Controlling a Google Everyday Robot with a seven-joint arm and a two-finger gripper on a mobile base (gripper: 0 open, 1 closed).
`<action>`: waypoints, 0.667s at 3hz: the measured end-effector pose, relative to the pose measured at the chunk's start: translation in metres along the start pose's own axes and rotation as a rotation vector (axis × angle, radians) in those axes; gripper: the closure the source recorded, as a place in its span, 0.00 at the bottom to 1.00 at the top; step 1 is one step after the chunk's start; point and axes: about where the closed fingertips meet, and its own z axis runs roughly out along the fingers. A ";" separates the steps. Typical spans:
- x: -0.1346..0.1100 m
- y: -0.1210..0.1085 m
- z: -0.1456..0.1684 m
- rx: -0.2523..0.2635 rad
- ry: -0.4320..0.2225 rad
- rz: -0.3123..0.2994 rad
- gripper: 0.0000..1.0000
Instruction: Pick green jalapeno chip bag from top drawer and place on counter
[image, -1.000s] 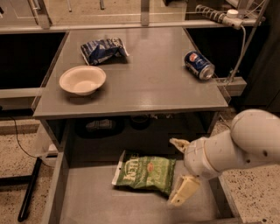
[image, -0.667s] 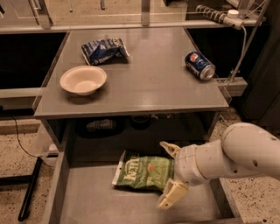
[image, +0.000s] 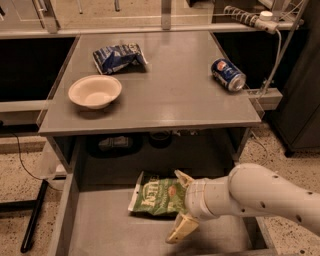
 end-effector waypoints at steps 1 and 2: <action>0.029 -0.011 0.020 0.023 0.060 0.019 0.00; 0.030 -0.015 0.021 0.030 0.066 0.018 0.00</action>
Offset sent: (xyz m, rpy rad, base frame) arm 0.0128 -0.0091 -0.0267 -0.0453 0.0054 -0.0330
